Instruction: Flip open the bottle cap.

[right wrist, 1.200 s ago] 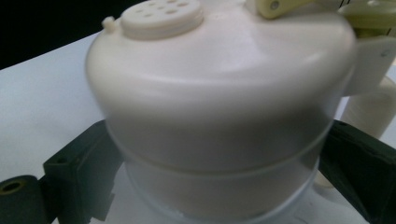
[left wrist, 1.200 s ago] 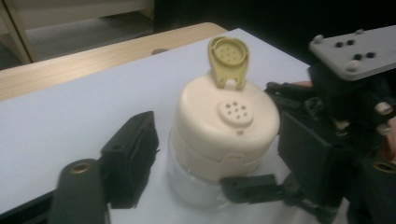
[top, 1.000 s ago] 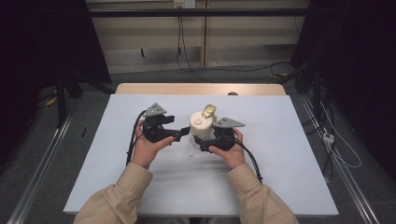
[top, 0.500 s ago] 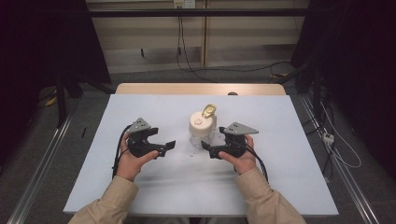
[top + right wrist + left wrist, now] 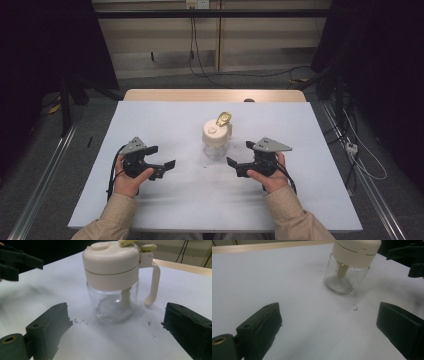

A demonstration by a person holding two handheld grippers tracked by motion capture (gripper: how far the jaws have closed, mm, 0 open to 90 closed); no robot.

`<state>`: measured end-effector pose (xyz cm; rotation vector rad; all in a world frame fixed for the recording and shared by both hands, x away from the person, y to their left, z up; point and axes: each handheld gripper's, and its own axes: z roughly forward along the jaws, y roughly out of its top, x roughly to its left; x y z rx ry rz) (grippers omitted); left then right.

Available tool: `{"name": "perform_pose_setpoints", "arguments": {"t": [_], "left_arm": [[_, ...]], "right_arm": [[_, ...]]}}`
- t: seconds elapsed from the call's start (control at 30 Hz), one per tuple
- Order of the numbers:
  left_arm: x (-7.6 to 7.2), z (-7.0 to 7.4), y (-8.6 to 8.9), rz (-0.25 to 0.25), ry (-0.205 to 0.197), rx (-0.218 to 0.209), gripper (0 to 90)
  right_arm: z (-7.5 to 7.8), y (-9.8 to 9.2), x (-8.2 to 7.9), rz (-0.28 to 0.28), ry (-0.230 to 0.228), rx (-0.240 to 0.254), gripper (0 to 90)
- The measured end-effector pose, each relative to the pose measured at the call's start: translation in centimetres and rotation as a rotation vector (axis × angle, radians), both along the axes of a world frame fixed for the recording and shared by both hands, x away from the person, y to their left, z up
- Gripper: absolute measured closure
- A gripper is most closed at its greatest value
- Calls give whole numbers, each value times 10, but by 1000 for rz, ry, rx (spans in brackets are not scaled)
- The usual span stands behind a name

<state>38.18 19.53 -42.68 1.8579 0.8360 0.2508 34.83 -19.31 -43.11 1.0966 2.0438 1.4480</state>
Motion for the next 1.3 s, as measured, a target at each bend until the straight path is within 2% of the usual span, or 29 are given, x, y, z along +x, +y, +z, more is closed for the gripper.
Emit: {"name": "perform_pose_setpoints", "arguments": {"t": [0.27,0.47,0.63,0.97,1.2,1.3], "left_arm": [[-8,-2,13,8,1,-7,54],[-15,-1,18,9,-4,-12,54],[-19,-3,22,13,2,-9,53],[-24,-5,29,19,3,-5,54],[-24,-7,34,26,5,-4,54],[-24,-8,35,26,4,2,54]], "right_arm": [[-2,-10,-15,8,-3,0,60],[-6,-22,-23,-9,6,6,64],[-7,-33,-31,-26,-3,-12,66],[-8,-54,-45,-40,1,-20,65],[-11,-59,-50,-46,-2,-46,71],[-10,-62,-51,-46,-5,-41,71]]}}
